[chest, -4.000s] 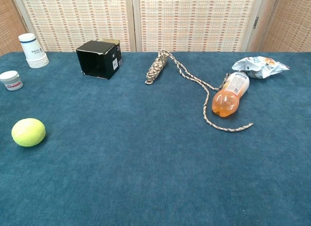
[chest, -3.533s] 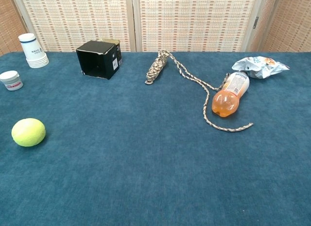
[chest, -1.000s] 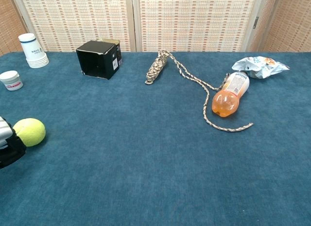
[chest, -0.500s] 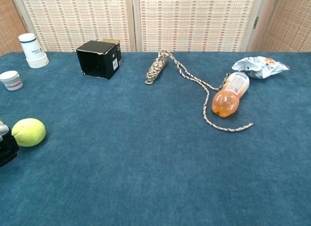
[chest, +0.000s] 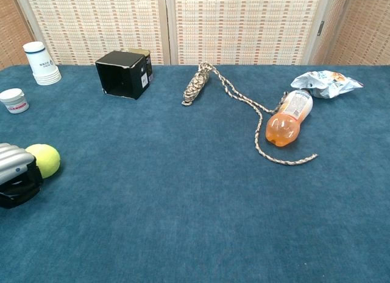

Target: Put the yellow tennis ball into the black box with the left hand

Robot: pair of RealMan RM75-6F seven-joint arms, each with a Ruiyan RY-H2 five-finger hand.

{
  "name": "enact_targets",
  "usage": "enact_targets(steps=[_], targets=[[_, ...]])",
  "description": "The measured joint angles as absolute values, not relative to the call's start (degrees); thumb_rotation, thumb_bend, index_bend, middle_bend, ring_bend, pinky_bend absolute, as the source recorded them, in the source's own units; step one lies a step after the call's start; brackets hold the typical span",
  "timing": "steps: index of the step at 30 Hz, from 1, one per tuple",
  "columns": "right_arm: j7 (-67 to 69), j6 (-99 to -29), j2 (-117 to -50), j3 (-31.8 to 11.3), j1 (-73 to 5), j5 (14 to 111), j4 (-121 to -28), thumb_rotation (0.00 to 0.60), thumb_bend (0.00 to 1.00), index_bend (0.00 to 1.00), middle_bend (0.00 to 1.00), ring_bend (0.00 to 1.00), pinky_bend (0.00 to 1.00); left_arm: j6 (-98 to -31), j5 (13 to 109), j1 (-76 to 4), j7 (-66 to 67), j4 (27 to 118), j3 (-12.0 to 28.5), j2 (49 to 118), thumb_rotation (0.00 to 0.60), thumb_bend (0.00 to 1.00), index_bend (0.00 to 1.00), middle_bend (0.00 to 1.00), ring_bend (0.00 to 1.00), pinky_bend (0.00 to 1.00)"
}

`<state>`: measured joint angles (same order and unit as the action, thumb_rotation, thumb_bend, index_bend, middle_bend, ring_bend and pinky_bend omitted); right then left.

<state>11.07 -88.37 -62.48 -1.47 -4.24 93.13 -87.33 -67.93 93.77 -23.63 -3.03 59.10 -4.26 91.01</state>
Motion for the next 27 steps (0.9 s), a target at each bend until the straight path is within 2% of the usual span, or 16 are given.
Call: enact_targets(steps=[27], targets=[[9.13, -88.16, -63.01, -1.36, -4.69, 93.42, -87.42, 0.600, 0.00, 0.13, 0.00, 0.00, 0.00, -53.63, 85.98, -36.31, -3.75, 53.21, 4.29, 94.48, 0.600, 0.69, 1.00, 1.00, 1.00, 1.00]])
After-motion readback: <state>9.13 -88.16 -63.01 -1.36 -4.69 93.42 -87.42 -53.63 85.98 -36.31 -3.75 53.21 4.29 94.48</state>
